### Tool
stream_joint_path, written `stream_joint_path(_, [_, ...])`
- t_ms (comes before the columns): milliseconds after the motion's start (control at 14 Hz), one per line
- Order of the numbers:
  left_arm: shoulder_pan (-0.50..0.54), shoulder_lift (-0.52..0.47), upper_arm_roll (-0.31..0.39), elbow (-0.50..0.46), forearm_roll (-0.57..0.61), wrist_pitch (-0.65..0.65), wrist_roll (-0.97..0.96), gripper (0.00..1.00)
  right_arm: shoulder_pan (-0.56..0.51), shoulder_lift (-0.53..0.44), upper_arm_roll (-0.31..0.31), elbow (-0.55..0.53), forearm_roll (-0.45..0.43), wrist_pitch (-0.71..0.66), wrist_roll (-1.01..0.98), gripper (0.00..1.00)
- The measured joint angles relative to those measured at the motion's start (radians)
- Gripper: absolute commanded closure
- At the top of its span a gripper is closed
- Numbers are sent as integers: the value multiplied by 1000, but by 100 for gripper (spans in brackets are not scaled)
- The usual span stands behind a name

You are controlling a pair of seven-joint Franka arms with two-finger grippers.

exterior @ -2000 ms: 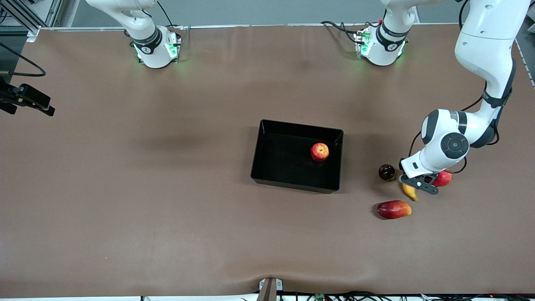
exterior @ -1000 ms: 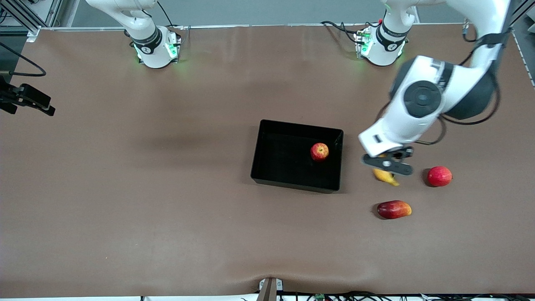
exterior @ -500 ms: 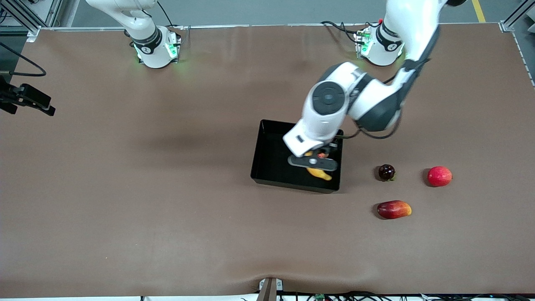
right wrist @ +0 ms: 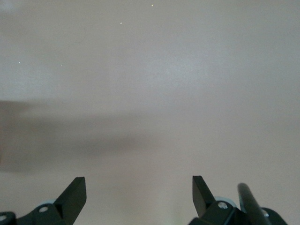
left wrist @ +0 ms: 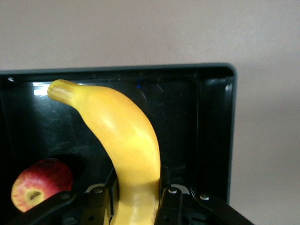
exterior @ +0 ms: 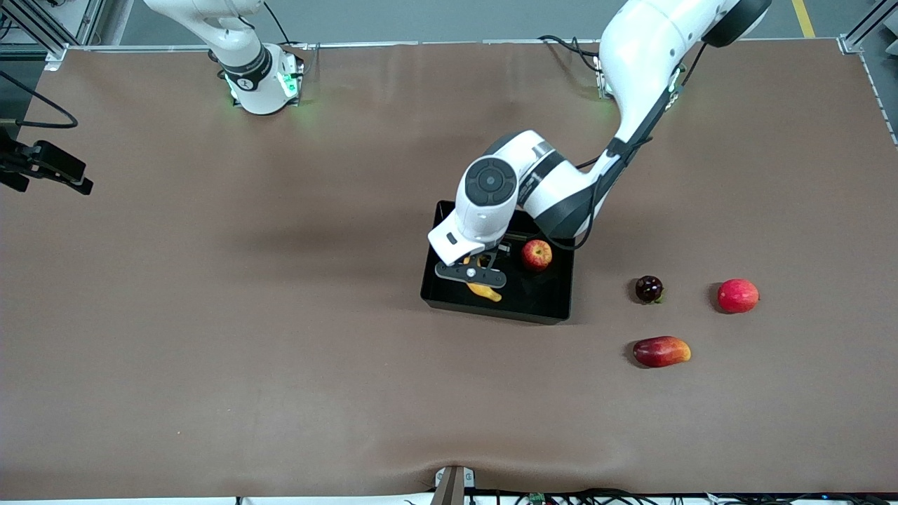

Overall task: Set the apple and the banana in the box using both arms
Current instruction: 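Carry the banana into the box and open the left gripper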

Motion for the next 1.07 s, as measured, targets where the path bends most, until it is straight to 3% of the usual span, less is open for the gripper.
stream_joint_path(786, [-52,143,38,1,87,109,1,100,0,0,0,0,0,0,0,0])
stream_joint_path(857, [-56,155,40,1,96,116,1,91,0,0,0,0,0,0,0,0])
stream_joint_path(1000, [-60,163,40,3,108,121,1,54,0,0,0,0,0,0,0,0])
stream_joint_path(1071, [-61,163,40,4,109,121,1,1,0,0,0,0,0,0,0,0])
